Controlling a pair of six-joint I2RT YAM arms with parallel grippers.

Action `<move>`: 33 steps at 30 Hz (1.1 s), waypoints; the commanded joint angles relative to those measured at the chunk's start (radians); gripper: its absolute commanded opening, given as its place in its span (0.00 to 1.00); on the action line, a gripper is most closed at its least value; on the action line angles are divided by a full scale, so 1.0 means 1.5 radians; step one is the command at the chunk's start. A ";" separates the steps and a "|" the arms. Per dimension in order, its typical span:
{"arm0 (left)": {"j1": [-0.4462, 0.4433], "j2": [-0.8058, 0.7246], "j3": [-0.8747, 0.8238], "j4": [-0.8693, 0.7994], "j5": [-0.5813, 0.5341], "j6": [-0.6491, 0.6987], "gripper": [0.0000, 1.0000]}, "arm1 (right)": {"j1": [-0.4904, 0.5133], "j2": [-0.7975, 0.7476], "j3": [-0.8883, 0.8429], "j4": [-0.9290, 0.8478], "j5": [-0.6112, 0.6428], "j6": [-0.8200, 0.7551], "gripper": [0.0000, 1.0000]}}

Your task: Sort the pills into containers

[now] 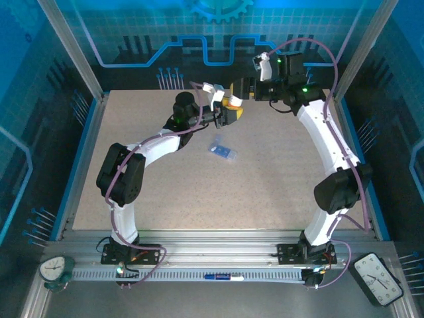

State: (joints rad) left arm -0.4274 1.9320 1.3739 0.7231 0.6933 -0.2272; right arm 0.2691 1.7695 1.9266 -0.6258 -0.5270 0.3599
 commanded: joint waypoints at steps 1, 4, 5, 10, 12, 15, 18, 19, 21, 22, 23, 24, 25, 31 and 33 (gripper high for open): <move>0.004 -0.001 0.026 0.016 0.009 0.007 0.00 | 0.007 0.011 0.027 -0.020 0.007 -0.015 0.73; 0.004 -0.002 0.024 0.016 0.009 0.007 0.00 | 0.007 0.013 0.028 -0.020 0.007 -0.013 0.70; 0.004 -0.002 0.024 0.016 0.009 0.007 0.00 | 0.008 0.013 0.028 -0.019 0.006 -0.012 0.68; 0.004 -0.004 0.022 0.016 0.009 0.007 0.00 | 0.011 0.018 0.032 -0.020 0.003 -0.012 0.53; 0.004 -0.004 0.022 0.016 0.009 0.007 0.00 | 0.013 0.018 0.034 -0.022 0.000 -0.010 0.46; 0.004 -0.003 0.023 0.016 0.009 0.007 0.00 | 0.022 0.016 0.034 -0.030 0.003 -0.010 0.39; 0.004 -0.001 0.025 0.015 0.008 0.007 0.00 | 0.039 0.005 0.024 -0.040 0.049 0.004 0.33; 0.004 -0.001 0.026 0.015 0.007 0.007 0.00 | 0.047 -0.004 0.012 -0.038 0.075 0.019 0.29; 0.004 0.000 0.028 0.014 0.004 0.008 0.00 | 0.066 -0.027 -0.025 -0.021 0.136 0.052 0.27; 0.004 0.001 0.028 0.013 0.002 0.009 0.00 | 0.076 -0.043 -0.053 0.000 0.163 0.067 0.27; 0.004 0.001 0.028 0.014 0.001 0.010 0.00 | 0.083 -0.054 -0.077 0.021 0.179 0.078 0.27; 0.004 0.001 0.028 0.013 0.000 0.010 0.00 | 0.087 -0.066 -0.105 0.042 0.195 0.090 0.27; 0.004 0.000 0.028 0.012 0.000 0.011 0.00 | 0.088 -0.076 -0.125 0.062 0.202 0.097 0.27; 0.004 -0.001 0.024 0.010 -0.011 0.011 0.14 | 0.080 -0.080 -0.136 0.099 0.211 0.092 0.27; 0.004 -0.004 0.016 0.010 -0.022 0.011 0.29 | 0.073 -0.077 -0.130 0.104 0.211 0.090 0.27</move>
State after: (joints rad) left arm -0.4202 1.9324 1.3739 0.6937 0.7185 -0.2291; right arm 0.3656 1.6493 1.7386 -0.4622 -0.2161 0.4747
